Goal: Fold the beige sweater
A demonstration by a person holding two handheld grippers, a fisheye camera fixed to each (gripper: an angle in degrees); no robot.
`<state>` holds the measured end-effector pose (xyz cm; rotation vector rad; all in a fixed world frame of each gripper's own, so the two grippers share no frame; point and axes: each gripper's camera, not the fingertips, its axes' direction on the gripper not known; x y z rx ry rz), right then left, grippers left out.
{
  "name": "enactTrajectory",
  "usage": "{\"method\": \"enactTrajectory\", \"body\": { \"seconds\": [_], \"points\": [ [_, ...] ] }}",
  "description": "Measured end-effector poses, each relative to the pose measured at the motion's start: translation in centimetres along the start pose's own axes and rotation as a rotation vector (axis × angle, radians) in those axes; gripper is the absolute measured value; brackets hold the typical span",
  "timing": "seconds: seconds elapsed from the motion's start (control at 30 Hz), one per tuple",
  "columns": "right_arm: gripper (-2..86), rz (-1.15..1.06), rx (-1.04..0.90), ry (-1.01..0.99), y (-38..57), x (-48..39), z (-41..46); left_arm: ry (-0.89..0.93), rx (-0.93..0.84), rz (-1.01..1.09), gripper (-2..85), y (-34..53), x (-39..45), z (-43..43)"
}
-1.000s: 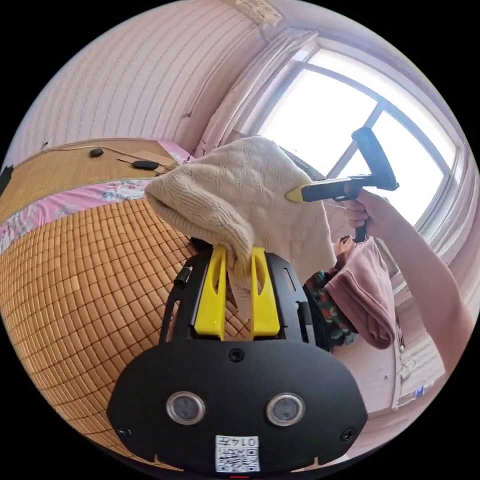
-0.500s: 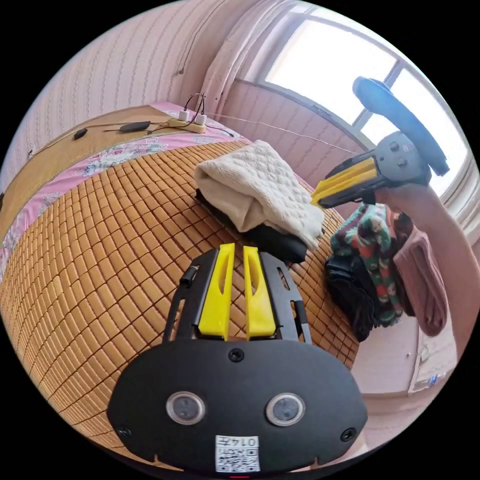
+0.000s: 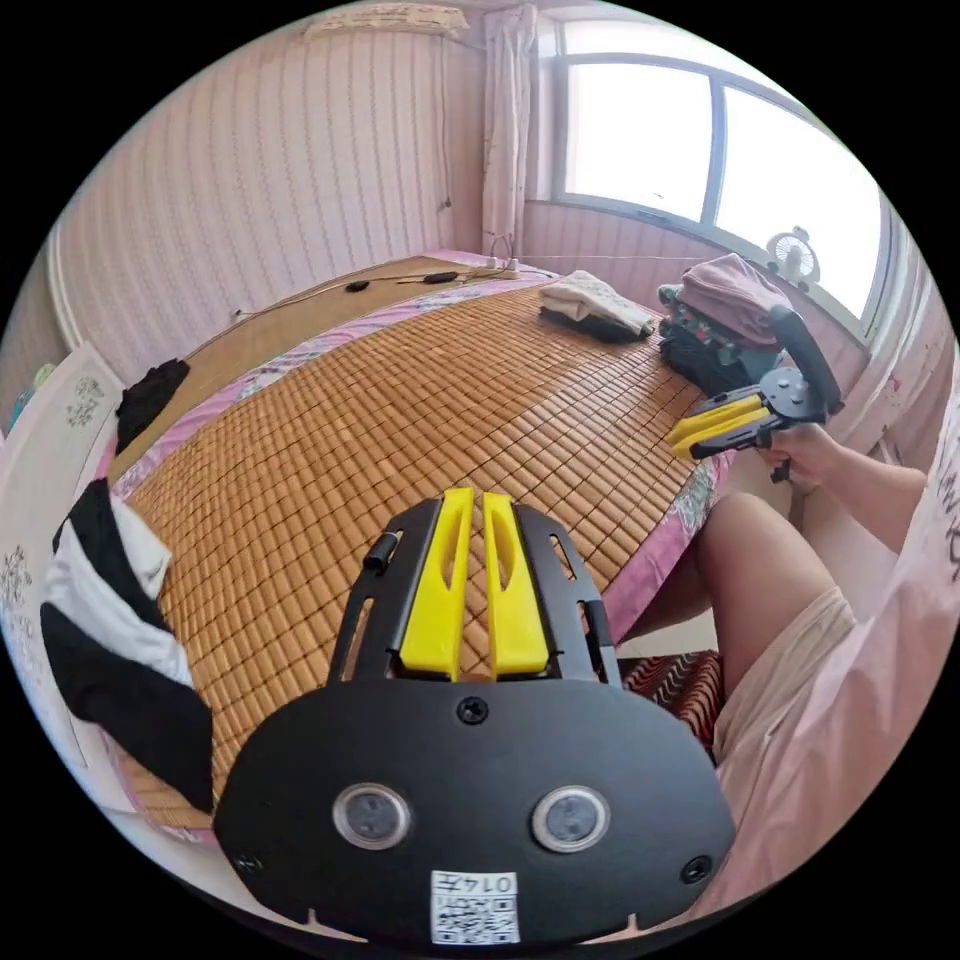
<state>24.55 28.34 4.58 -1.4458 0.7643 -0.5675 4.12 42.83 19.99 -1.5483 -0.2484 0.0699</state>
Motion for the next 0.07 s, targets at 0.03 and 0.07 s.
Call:
{"method": "enactTrajectory", "body": {
  "seconds": [0.03,0.07],
  "points": [
    [6.1,-0.021,0.014,-0.006,0.1,-1.7,0.2,-0.046,-0.004,-0.039,0.2,3.1,-0.8,-2.8],
    [6.3,-0.091,0.025,-0.005,-0.2,-4.9,0.6,-0.103,-0.008,-0.087,0.3,6.0,-1.8,-5.4]
  ]
}}
